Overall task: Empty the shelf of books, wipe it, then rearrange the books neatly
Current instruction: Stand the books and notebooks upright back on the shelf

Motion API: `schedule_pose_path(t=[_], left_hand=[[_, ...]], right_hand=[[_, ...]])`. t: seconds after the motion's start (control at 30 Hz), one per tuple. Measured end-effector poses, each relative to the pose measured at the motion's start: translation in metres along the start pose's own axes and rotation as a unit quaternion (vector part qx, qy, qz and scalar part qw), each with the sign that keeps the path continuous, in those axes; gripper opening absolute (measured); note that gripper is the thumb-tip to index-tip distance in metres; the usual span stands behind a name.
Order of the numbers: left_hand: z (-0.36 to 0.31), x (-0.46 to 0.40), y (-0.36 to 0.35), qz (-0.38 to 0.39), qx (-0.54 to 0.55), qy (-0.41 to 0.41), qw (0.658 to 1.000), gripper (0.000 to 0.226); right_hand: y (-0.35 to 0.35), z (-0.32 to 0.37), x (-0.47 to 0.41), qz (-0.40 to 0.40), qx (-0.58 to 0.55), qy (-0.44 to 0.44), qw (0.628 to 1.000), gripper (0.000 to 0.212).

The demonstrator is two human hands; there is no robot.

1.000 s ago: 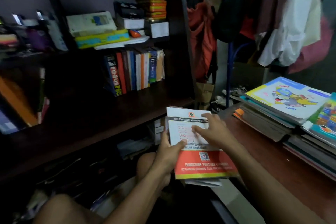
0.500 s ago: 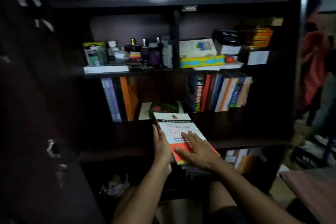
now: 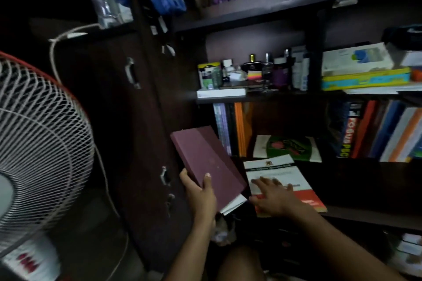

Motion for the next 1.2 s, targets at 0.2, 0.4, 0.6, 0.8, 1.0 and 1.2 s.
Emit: schedule_pose_path(t=[0.2, 0.4, 0.6, 0.8, 1.0, 1.2], left_hand=[[0.000, -0.018, -0.003, -0.033, -0.110, -0.113, 0.987, 0.059], [0.014, -0.057, -0.022, -0.051, -0.192, -0.113, 0.974, 0.065], [0.018, -0.080, -0.043, -0.055, -0.231, -0.085, 0.968, 0.069], [0.029, -0.082, -0.043, -0.058, -0.248, -0.112, 0.960, 0.065], [0.031, -0.094, -0.043, -0.050, -0.259, -0.100, 0.959, 0.067], [0.031, -0.102, -0.057, -0.036, -0.274, -0.097, 0.956, 0.065]], right_hand=[[-0.014, 0.018, -0.023, -0.039, 0.029, 0.069, 0.996, 0.071], [-0.011, 0.004, -0.036, -0.047, -0.020, 0.128, 0.991, 0.051], [0.003, 0.014, -0.048, -0.083, 0.008, 0.096, 0.992, 0.049], [-0.001, 0.012, -0.051, -0.165, 0.016, 0.085, 0.983, 0.050], [-0.002, 0.013, -0.050, -0.164, 0.006, 0.079, 0.983, 0.051], [-0.002, 0.012, -0.050, -0.163, 0.000, 0.074, 0.984, 0.051]])
Point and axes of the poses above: each hand's wrist, its own x-axis away from the middle knuckle, its own y-axis out of the back of the hand, z = x × y, the point moved 4 cm from there along -x, towards the middle knuckle, and after that the axes turned 2 degrees about x, right-handed, at the moved point
